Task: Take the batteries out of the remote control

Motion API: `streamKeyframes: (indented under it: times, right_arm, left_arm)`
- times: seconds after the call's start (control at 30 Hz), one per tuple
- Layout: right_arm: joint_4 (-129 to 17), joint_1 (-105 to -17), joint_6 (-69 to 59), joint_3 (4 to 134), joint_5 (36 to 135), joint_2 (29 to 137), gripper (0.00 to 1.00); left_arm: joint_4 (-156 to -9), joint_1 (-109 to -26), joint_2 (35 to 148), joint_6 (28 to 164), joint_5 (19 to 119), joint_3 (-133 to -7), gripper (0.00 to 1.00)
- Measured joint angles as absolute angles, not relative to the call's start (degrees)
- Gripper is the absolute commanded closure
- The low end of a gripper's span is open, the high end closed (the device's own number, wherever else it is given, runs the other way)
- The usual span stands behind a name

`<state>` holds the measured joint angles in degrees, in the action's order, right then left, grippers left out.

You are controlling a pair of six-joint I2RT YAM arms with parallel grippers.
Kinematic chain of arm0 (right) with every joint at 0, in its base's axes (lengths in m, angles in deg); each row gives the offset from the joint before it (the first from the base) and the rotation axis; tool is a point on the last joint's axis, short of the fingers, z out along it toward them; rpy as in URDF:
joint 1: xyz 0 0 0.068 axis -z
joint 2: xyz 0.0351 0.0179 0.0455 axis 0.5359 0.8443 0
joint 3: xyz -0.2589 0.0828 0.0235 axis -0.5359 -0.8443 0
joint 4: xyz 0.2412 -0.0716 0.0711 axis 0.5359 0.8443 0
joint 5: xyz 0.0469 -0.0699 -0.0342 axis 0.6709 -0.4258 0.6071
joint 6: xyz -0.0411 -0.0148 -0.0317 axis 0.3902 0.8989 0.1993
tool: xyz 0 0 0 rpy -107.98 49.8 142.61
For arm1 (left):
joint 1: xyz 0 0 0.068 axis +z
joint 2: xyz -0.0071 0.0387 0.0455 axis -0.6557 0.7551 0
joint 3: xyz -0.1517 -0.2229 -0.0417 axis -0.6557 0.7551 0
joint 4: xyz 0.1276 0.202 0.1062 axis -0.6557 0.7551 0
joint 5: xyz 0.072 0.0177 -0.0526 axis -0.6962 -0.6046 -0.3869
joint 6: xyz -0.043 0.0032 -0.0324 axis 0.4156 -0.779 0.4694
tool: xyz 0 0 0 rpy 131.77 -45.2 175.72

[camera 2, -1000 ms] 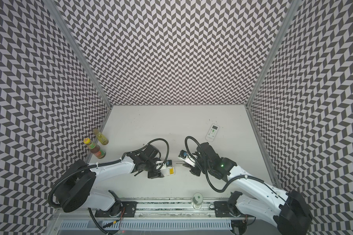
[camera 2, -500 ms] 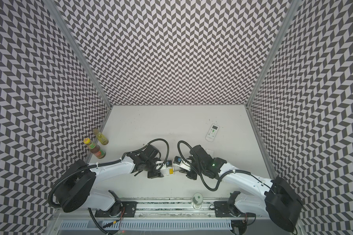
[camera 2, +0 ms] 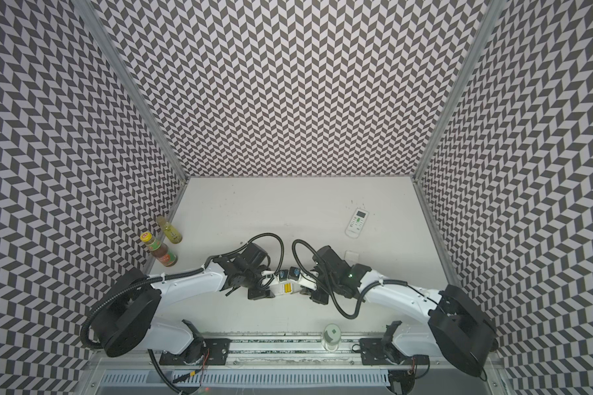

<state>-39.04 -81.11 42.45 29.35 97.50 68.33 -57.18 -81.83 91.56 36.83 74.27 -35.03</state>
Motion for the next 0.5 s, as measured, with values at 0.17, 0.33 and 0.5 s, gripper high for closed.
streamKeyframes:
  times: [0.17, 0.33, 0.5]
  right_arm:
    - [-39.56, -81.11, 42.01, 29.77, 97.37, 68.22, 1.00]
    - [-40.94, -81.13, 41.83, 29.77, 96.73, 68.24, 1.00]
    - [-41.20, -81.13, 41.81, 29.77, 96.14, 68.83, 1.00]
  left_arm:
    - [-57.14, -81.83, 91.54, 36.83, 74.27, -35.03, 0.58]
    - [-57.11, -81.83, 91.54, 36.83, 74.27, -35.03, 0.58]
    - [-57.14, -81.83, 91.54, 36.65, 74.27, -35.03, 0.57]
